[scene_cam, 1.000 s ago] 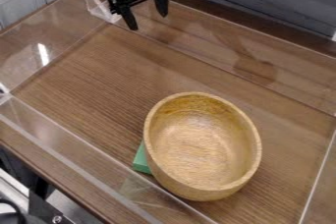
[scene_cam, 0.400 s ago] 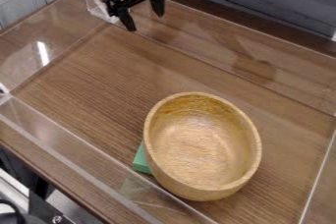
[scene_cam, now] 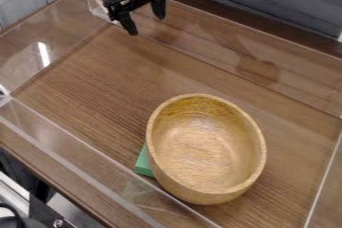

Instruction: Remove the green block from inside the brown bowl and put it on the table

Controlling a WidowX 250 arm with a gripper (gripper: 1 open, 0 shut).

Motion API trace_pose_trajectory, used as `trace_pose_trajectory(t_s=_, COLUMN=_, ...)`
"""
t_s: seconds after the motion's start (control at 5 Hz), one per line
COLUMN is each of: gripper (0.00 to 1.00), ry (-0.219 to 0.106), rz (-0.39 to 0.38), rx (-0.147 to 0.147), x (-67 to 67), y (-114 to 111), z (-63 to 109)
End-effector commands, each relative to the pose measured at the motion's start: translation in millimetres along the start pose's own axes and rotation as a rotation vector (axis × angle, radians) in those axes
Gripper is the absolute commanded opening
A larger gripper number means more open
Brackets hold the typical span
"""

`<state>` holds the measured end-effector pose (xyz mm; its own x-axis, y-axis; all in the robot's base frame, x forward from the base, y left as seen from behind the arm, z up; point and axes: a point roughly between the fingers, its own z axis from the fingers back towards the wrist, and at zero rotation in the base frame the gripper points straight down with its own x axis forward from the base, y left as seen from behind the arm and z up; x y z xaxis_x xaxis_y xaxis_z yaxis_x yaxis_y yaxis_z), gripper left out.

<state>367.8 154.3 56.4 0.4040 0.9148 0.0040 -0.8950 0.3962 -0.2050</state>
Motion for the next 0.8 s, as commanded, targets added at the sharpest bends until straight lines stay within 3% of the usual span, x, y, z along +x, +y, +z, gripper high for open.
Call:
trace_pose_trajectory(t_s=0.0, gripper=1.0, ry=-0.034, rz=0.027, rx=-0.033, x=8.6, y=-0.2, z=12.2)
trace_pose_trajectory(t_s=0.6, gripper=1.0, ry=-0.026, rz=0.04, rx=-0.037, x=7.8, y=0.8, z=5.3)
